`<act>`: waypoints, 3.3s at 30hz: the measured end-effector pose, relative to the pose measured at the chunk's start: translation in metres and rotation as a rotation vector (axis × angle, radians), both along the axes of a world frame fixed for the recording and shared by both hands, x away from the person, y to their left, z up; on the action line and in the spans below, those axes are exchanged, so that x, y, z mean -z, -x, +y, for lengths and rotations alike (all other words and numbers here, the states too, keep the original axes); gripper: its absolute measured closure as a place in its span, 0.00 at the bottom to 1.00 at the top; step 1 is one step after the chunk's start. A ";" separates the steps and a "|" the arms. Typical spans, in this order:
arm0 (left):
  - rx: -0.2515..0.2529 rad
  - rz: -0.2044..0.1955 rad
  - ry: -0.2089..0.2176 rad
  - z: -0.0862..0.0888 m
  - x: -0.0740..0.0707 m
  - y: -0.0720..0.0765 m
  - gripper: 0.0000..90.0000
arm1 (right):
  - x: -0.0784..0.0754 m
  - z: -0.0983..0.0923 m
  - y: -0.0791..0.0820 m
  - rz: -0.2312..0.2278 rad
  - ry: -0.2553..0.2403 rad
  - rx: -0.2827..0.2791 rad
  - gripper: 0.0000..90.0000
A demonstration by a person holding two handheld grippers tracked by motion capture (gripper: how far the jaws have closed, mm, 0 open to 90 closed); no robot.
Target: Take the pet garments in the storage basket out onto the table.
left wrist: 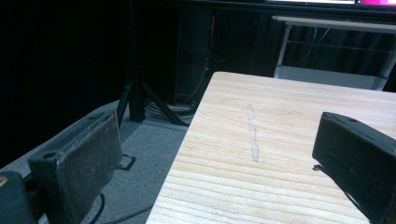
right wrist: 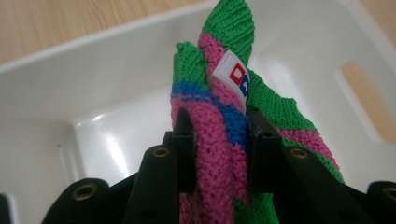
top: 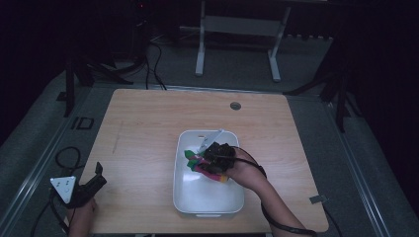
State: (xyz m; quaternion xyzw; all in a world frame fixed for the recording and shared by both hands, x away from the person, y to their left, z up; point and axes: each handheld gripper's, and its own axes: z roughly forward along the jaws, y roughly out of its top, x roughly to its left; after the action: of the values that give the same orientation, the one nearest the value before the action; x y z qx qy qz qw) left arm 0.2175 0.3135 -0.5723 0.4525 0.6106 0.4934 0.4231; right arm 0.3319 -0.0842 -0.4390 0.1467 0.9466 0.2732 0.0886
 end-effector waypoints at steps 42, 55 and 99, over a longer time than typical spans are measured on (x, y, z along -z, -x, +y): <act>-0.003 0.003 -0.004 -0.001 0.000 -0.001 0.02 | -0.079 -0.165 -0.021 -0.163 -0.118 0.337 0.77; -0.002 0.003 -0.004 -0.001 0.000 -0.001 0.02 | -0.046 -0.190 -0.036 -0.147 -0.086 0.425 0.77; 0.005 0.005 -0.005 -0.001 0.000 -0.001 0.02 | 0.078 -0.169 -0.078 0.051 0.013 0.477 0.47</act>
State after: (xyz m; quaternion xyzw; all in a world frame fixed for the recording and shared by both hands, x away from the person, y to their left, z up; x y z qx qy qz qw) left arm 0.2184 0.3127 -0.5722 0.4562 0.6095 0.4926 0.4217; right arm 0.4103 -0.2533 -0.5168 0.3725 0.8888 0.2345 0.1279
